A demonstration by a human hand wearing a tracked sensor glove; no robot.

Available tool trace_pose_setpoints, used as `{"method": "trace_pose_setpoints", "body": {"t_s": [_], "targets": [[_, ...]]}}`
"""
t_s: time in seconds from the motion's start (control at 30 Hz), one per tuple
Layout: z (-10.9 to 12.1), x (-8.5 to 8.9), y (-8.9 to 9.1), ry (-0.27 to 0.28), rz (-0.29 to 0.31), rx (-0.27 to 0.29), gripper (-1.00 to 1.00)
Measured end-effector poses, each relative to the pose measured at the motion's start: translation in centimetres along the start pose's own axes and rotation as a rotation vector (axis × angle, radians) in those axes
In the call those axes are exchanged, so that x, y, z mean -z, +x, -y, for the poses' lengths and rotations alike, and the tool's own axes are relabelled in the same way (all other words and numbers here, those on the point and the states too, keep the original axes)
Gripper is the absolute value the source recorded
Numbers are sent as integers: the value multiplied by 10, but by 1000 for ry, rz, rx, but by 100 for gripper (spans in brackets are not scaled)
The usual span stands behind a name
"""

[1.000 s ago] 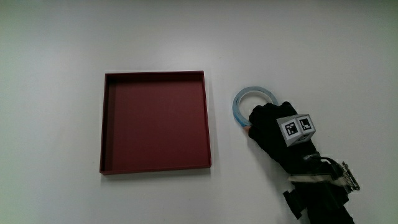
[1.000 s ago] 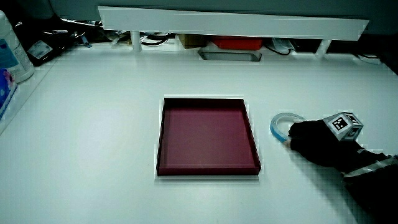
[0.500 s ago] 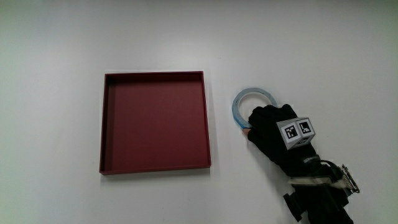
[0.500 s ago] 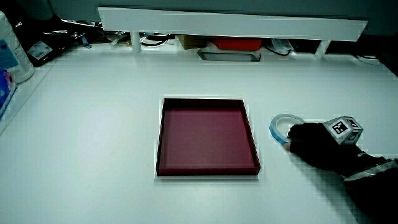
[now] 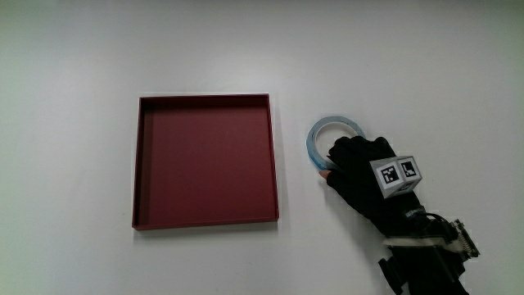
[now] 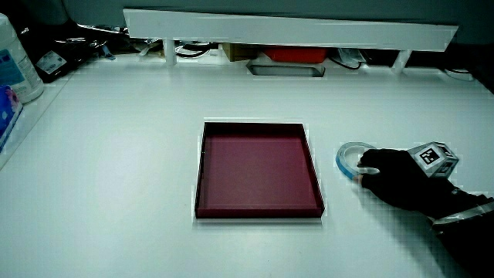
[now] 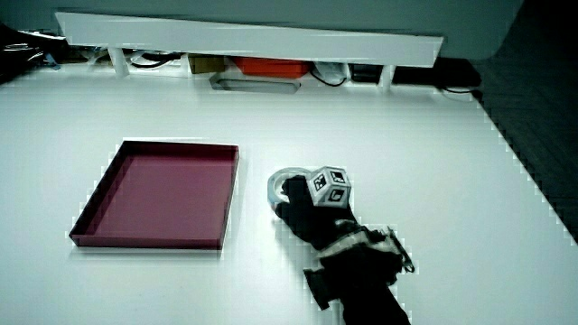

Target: Place blue tape

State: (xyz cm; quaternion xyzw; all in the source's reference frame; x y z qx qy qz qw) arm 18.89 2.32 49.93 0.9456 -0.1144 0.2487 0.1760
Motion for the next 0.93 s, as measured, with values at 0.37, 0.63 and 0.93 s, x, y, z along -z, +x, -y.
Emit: {"method": "trace_pose_setpoints", "body": {"t_s": [0.37, 0.63, 0.93], "targets": [[22, -55, -38, -126, 72, 51, -100], [49, -78, -67, -218, 146, 62, -100], [73, -79, -80, -323, 182, 86, -100]]}}
